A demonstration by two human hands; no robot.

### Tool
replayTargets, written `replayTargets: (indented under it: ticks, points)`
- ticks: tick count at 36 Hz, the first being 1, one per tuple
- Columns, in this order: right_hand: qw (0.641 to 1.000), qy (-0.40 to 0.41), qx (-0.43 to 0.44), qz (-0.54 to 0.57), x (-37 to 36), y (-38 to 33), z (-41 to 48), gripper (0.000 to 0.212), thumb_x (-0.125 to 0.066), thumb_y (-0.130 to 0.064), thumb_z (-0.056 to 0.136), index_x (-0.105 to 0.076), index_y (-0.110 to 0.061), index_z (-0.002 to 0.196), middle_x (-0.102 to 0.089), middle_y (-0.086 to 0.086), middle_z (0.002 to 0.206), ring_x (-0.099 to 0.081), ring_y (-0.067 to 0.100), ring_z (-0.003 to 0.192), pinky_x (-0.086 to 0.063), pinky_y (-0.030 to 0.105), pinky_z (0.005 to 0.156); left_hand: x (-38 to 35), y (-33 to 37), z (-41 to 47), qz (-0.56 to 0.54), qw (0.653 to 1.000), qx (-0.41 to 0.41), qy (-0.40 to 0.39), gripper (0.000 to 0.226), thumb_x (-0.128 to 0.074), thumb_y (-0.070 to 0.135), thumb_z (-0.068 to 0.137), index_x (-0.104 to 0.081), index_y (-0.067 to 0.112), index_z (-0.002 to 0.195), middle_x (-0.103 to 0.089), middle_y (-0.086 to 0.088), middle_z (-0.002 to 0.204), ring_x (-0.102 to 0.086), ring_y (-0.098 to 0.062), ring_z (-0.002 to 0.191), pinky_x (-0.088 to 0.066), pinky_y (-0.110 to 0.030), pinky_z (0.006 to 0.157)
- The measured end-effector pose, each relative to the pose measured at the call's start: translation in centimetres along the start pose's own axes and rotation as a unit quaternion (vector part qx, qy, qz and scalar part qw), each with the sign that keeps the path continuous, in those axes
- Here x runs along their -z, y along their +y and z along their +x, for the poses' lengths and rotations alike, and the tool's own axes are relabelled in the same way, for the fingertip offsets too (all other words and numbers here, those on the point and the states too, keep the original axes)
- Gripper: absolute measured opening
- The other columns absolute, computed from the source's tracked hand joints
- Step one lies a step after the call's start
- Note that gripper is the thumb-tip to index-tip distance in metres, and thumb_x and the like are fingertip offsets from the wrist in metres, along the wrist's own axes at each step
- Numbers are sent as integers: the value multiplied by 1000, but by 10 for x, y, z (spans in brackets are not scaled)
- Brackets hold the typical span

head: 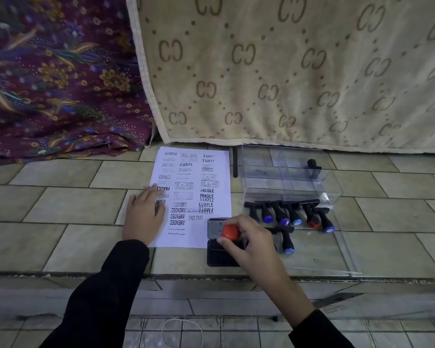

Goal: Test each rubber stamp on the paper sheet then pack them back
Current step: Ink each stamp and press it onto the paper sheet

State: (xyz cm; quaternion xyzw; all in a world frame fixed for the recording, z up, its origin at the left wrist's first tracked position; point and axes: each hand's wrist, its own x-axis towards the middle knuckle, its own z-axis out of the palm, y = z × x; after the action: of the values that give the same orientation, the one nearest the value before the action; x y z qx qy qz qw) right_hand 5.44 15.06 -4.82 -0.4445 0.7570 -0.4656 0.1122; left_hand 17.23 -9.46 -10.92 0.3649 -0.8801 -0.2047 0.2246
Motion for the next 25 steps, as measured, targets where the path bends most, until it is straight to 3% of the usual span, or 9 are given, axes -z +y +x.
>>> replayTargets:
  ticks: [3, 7, 9, 15, 25]
  points:
    - [999, 31, -9, 41, -4, -7, 12, 24, -75, -26, 78, -62, -23, 97, -62, -12, 90, -60, 1, 81, -47, 10, 69, 0, 0, 0, 0, 1000, 2, 0, 33, -50, 12, 92, -59, 17, 124, -48, -4, 144, -39, -19, 136, -20, -44, 115]
    - [998, 18, -6, 63, -20, -22, 36, 25, -76, -27, 78, -62, -20, 98, -63, -7, 91, -63, 8, 81, -58, 26, 68, 0, 0, 0, 7, 1000, 0, -1, 35, -49, 9, 91, -59, 16, 124, -48, -4, 143, -40, -19, 136, -22, -45, 114]
    - [999, 8, 17, 31, -31, -28, 48, 26, -76, -27, 78, -62, -18, 97, -61, -10, 89, -62, 10, 79, -57, 26, 65, 0, 1, 0, 9, 1000, -1, 0, 37, -48, 6, 89, -59, 16, 123, -48, -4, 143, -40, -18, 135, -23, -45, 114]
    - [997, -34, 18, -66, -50, -27, 68, 26, -72, -29, 81, -60, -16, 100, -62, 3, 95, -53, 13, 82, -38, 17, 67, 1, 1, 0, 7, 1000, -2, 8, 38, -46, 3, 88, -59, 16, 122, -50, -4, 142, -42, -19, 134, -25, -46, 112]
    - [995, -56, 27, -75, -56, -22, 65, 24, -71, -25, 83, -62, -12, 101, -61, 7, 95, -55, 19, 81, -48, 29, 73, 2, 3, -2, 11, 1000, -10, 11, 36, -47, 2, 89, -59, 14, 121, -50, -4, 142, -40, -18, 136, -24, -44, 112]
